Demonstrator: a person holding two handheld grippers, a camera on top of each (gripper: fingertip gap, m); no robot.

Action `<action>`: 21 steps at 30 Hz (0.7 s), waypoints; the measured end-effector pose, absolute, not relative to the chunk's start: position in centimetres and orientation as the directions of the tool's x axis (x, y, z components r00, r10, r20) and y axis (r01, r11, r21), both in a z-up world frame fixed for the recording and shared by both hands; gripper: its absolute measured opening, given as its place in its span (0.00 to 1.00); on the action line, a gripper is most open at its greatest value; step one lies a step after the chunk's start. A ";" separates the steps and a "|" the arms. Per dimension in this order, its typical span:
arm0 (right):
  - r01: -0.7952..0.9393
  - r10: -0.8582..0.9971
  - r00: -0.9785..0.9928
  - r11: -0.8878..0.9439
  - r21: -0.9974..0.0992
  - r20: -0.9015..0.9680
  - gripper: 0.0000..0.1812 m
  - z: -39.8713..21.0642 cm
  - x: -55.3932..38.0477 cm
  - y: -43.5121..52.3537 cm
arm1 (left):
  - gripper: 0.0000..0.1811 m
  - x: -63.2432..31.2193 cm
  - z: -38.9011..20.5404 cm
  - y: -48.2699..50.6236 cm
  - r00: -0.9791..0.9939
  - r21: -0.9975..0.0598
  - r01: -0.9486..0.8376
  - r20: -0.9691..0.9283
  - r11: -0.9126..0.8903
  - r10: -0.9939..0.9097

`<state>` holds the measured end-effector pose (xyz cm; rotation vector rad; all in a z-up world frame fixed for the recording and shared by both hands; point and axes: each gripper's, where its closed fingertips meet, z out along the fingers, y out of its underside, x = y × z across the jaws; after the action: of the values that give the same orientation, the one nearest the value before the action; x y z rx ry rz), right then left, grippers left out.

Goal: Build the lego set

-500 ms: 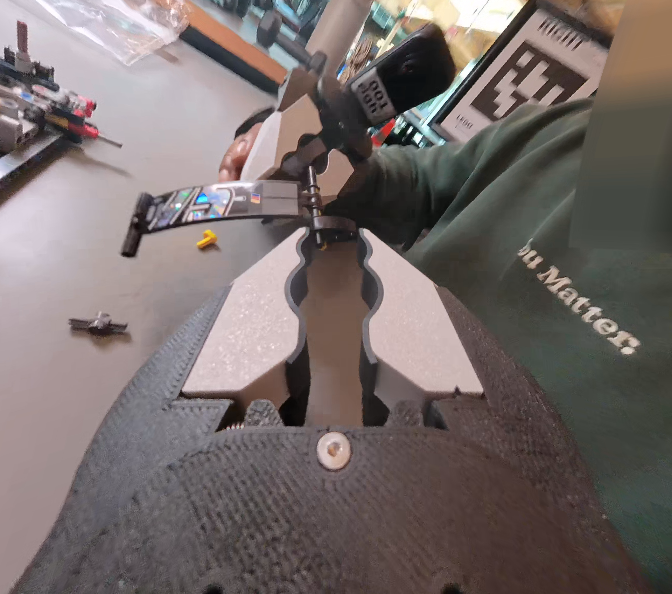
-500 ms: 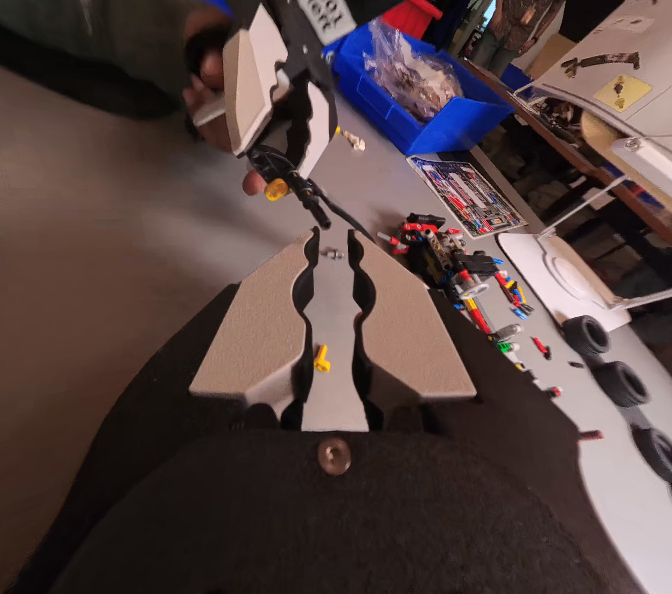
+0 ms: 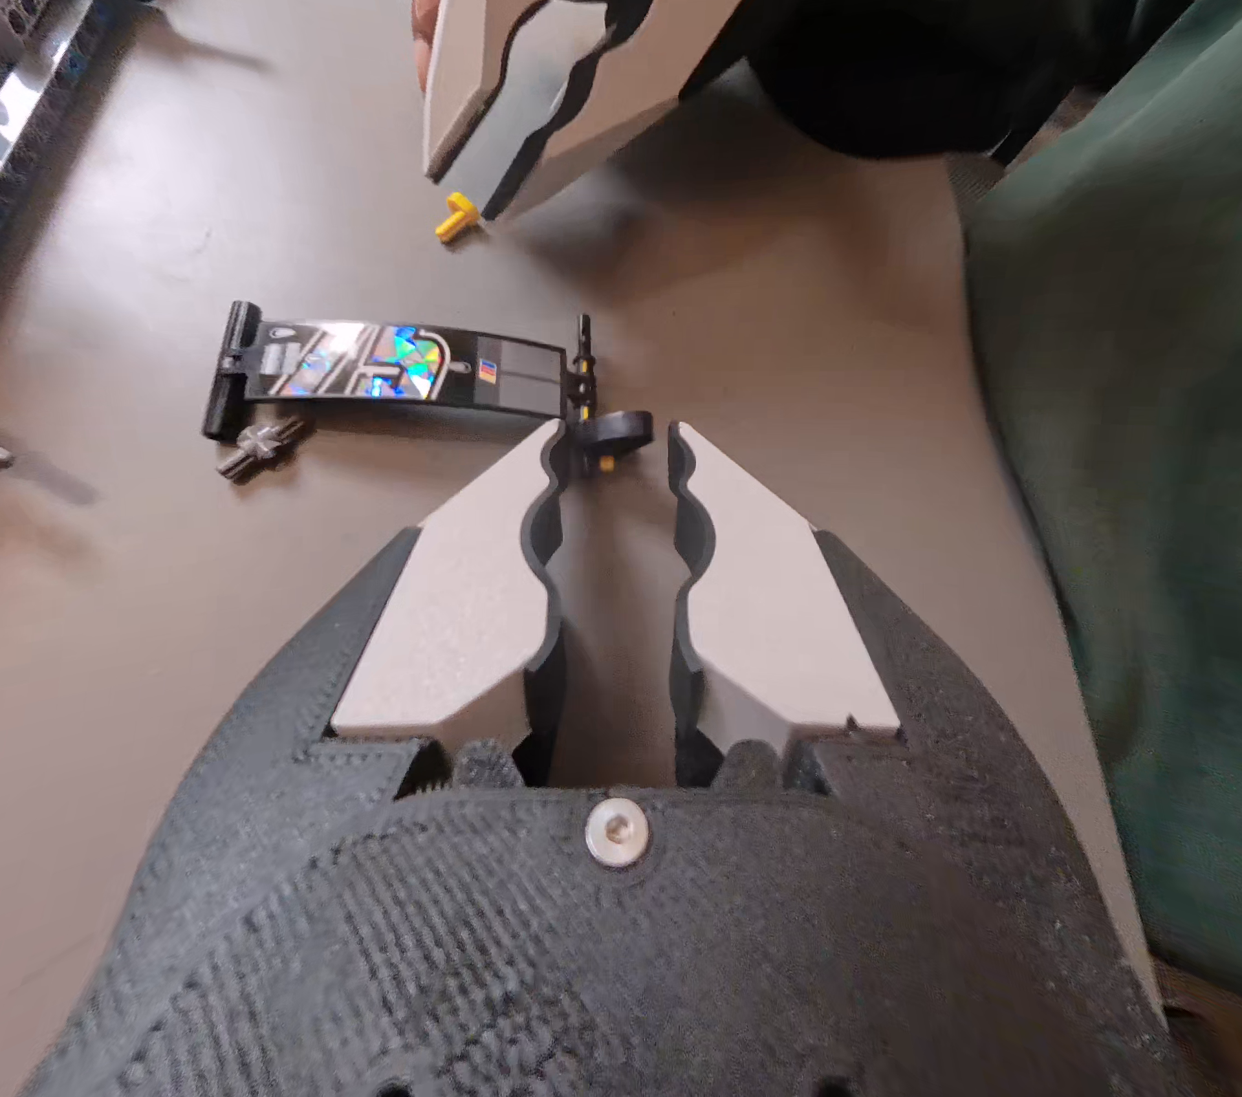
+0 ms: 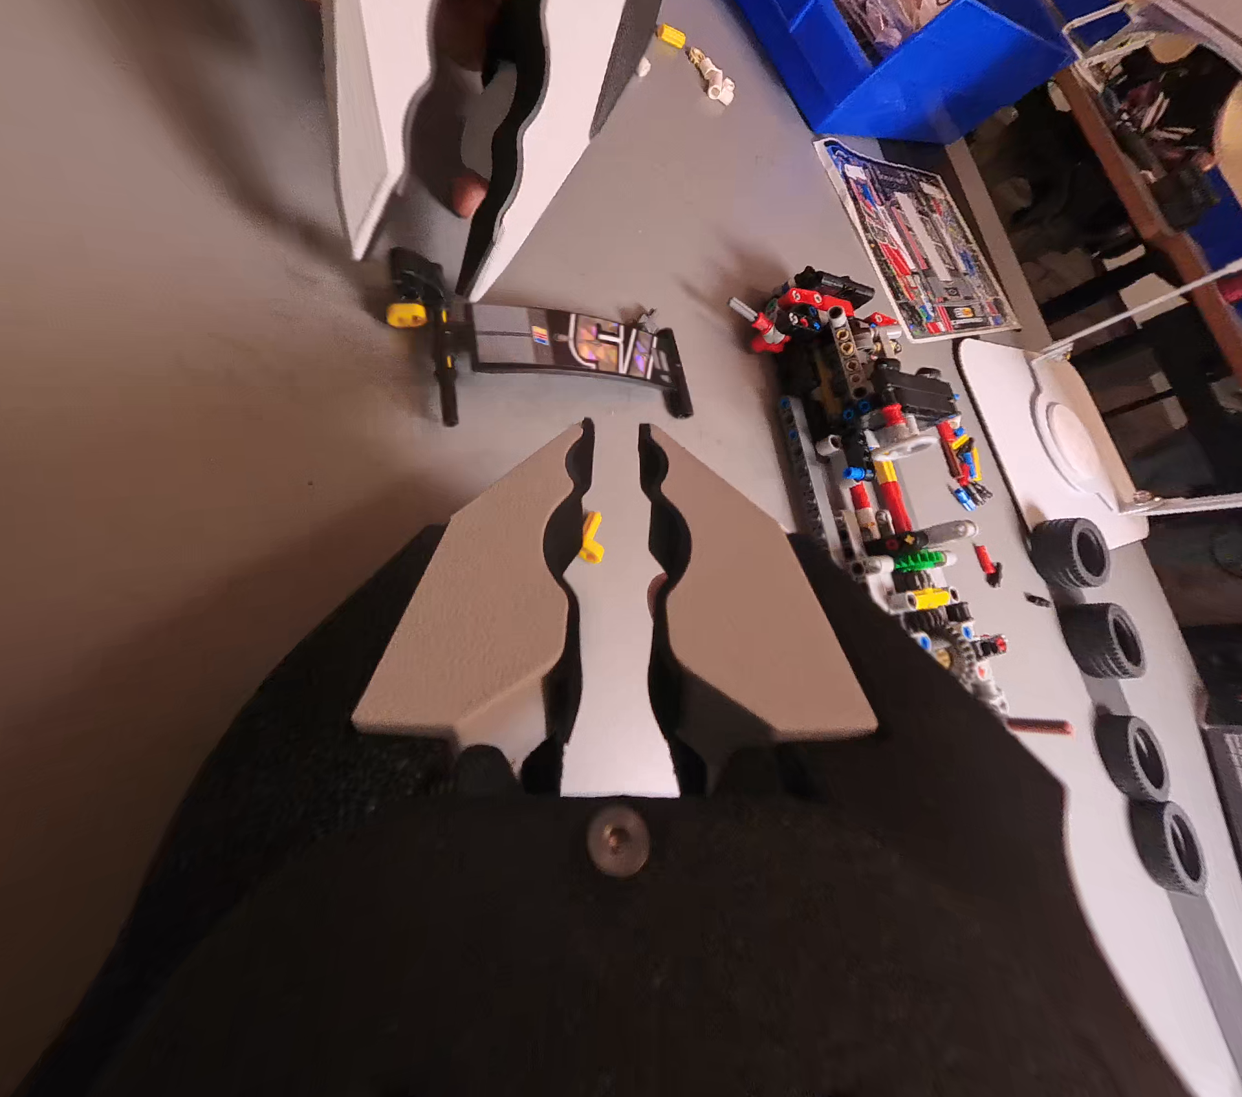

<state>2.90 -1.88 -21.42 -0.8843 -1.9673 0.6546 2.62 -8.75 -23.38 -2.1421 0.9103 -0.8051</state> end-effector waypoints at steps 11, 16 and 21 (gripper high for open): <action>0.404 0.894 -0.289 0.438 -0.803 0.342 0.05 -21.2 3.7 1.7 | 0.19 2.4 -24.2 -9.0 0.598 -0.719 -0.465 0.175 -0.516 -0.782; 0.395 0.896 -0.310 0.425 -0.815 0.317 0.05 -21.2 3.8 1.2 | 0.16 2.3 -23.1 -8.6 0.603 -0.756 -0.396 0.213 -0.520 -0.769; 0.405 0.882 -0.350 0.447 -0.798 0.316 0.04 -21.7 3.9 0.4 | 0.12 2.4 -23.1 -8.6 0.592 -0.766 -0.430 0.161 -0.478 -0.790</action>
<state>3.89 0.36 -21.71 -1.0801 -1.9385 0.7961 2.36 -8.64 -23.08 -2.1250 0.9626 -0.6644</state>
